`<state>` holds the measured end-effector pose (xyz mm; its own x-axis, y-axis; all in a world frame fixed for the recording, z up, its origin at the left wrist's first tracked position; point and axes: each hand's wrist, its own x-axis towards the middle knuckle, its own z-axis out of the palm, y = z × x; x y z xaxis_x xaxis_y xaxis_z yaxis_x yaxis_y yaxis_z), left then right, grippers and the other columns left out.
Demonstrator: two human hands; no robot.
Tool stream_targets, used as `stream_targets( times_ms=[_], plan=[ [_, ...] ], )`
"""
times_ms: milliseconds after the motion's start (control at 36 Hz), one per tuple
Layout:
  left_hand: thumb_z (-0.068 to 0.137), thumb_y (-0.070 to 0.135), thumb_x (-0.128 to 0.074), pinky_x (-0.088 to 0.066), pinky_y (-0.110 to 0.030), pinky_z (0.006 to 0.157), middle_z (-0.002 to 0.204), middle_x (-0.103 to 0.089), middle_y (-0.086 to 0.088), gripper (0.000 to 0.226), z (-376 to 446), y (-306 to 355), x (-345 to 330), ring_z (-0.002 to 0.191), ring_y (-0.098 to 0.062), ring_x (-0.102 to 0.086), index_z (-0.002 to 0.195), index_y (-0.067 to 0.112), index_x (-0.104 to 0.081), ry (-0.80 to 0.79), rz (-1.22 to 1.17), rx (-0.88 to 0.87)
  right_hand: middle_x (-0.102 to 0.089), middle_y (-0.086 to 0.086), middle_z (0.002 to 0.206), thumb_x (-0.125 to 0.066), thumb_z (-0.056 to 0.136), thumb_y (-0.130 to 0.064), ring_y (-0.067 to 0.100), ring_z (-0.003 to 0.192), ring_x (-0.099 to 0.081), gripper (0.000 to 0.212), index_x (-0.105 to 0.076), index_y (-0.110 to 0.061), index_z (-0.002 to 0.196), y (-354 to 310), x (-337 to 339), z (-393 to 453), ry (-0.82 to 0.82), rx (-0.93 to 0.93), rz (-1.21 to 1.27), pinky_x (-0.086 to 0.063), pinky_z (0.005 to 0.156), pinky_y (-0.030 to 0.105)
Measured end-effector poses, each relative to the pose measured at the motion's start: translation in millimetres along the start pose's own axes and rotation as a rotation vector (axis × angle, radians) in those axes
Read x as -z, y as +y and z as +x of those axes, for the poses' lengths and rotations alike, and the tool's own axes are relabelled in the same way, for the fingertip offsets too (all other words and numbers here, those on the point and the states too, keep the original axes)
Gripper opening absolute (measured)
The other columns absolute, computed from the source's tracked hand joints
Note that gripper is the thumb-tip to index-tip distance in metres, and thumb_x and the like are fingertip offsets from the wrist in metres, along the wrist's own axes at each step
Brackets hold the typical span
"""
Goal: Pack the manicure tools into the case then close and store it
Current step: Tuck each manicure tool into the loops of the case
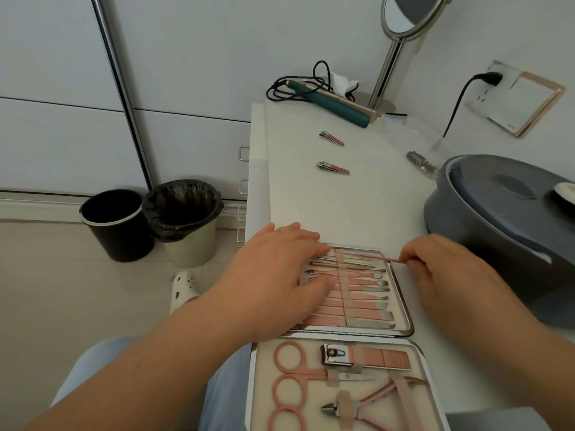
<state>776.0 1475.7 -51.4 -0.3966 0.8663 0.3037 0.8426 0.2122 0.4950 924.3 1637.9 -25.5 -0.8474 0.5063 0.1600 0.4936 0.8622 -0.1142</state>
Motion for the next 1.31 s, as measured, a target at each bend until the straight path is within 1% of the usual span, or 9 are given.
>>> stream_targets(
  times_ms=[361, 500, 556, 694, 833, 889, 1000, 1111, 1306],
  plan=[
    [0.085, 0.049, -0.044, 0.004, -0.014, 0.102, 0.142, -0.037, 0.016, 0.048, 0, -2, -3, 0.129, 0.004, -0.015, 0.131, 0.037, -0.04, 0.015, 0.012, -0.034, -0.052, -0.009, 0.094, -0.042, 0.094, -0.024, 0.007, 0.087, -0.049, 0.017, -0.058, -0.025, 0.097, -9, 7, 17, -0.065, 0.05, 0.055, -0.042, 0.078, 0.022],
    [0.085, 0.048, -0.044, 0.005, -0.014, 0.101, 0.14, -0.039, 0.014, 0.047, 1, -4, -3, 0.126, 0.004, -0.015, 0.13, 0.034, -0.044, 0.015, 0.032, -0.06, -0.05, -0.012, 0.096, -0.041, 0.094, -0.031, 0.005, 0.085, -0.044, 0.019, -0.054, -0.028, 0.107, -3, 7, 7, -0.007, 0.039, -0.09, -0.034, 0.074, 0.017],
    [0.085, 0.048, -0.044, 0.005, -0.014, 0.101, 0.14, -0.04, 0.014, 0.047, 1, -3, -2, 0.124, 0.005, -0.016, 0.129, 0.034, -0.045, 0.014, 0.026, -0.058, -0.051, -0.011, 0.094, -0.04, 0.094, -0.032, 0.006, 0.084, -0.046, 0.016, -0.053, -0.029, 0.102, -3, 6, 5, 0.023, 0.033, -0.122, -0.035, 0.072, 0.018],
    [0.084, 0.049, -0.044, 0.004, -0.015, 0.102, 0.139, -0.04, 0.016, 0.048, -1, -3, -3, 0.123, 0.007, -0.016, 0.13, 0.034, -0.043, 0.028, 0.023, -0.049, -0.051, -0.011, 0.089, -0.041, 0.093, -0.03, 0.007, 0.085, -0.046, 0.012, -0.052, -0.028, 0.089, -3, 7, 12, -0.058, 0.054, -0.074, -0.037, 0.072, 0.02],
    [0.085, 0.047, -0.045, 0.007, -0.016, 0.104, 0.138, -0.039, 0.018, 0.048, 0, -1, -3, 0.126, 0.007, -0.014, 0.131, 0.037, -0.04, 0.021, 0.006, -0.045, -0.051, -0.011, 0.089, -0.04, 0.093, -0.03, 0.008, 0.086, -0.044, 0.014, -0.053, -0.028, 0.09, -6, 6, 20, -0.031, 0.117, -0.116, -0.043, 0.076, 0.027],
    [0.084, 0.048, -0.045, 0.007, -0.018, 0.106, 0.14, -0.037, 0.018, 0.048, 0, -2, -4, 0.13, 0.004, -0.013, 0.131, 0.038, -0.039, 0.016, 0.001, -0.033, -0.05, -0.012, 0.089, -0.038, 0.093, -0.031, 0.007, 0.086, -0.043, 0.015, -0.053, -0.029, 0.09, -7, 7, 24, -0.037, 0.135, -0.126, -0.043, 0.074, 0.026],
    [0.084, 0.048, -0.044, 0.007, -0.017, 0.105, 0.14, -0.036, 0.019, 0.049, 0, -2, -4, 0.127, 0.006, -0.012, 0.132, 0.037, -0.039, 0.012, 0.006, -0.035, -0.047, -0.014, 0.087, -0.039, 0.092, -0.035, 0.006, 0.084, -0.041, 0.013, -0.051, -0.033, 0.089, -13, 7, 29, -0.044, 0.182, -0.16, -0.04, 0.072, 0.025],
    [0.084, 0.048, -0.043, 0.008, -0.018, 0.105, 0.14, -0.036, 0.018, 0.05, 0, -2, -4, 0.13, 0.004, -0.013, 0.132, 0.036, -0.038, 0.011, 0.011, -0.033, -0.044, -0.014, 0.087, -0.038, 0.093, -0.036, 0.006, 0.083, -0.038, 0.014, -0.052, -0.032, 0.093, -21, 3, 33, -0.034, 0.236, -0.185, -0.042, 0.071, 0.027],
    [0.084, 0.049, -0.043, 0.005, -0.019, 0.108, 0.141, -0.036, 0.018, 0.05, 0, -4, -5, 0.135, 0.001, -0.014, 0.132, 0.036, -0.037, 0.032, -0.008, -0.025, -0.051, -0.009, 0.093, -0.039, 0.093, -0.032, 0.009, 0.084, -0.043, 0.013, -0.051, -0.03, 0.097, -22, -7, 33, 0.026, 0.278, -0.225, -0.043, 0.069, 0.026]
  ],
)
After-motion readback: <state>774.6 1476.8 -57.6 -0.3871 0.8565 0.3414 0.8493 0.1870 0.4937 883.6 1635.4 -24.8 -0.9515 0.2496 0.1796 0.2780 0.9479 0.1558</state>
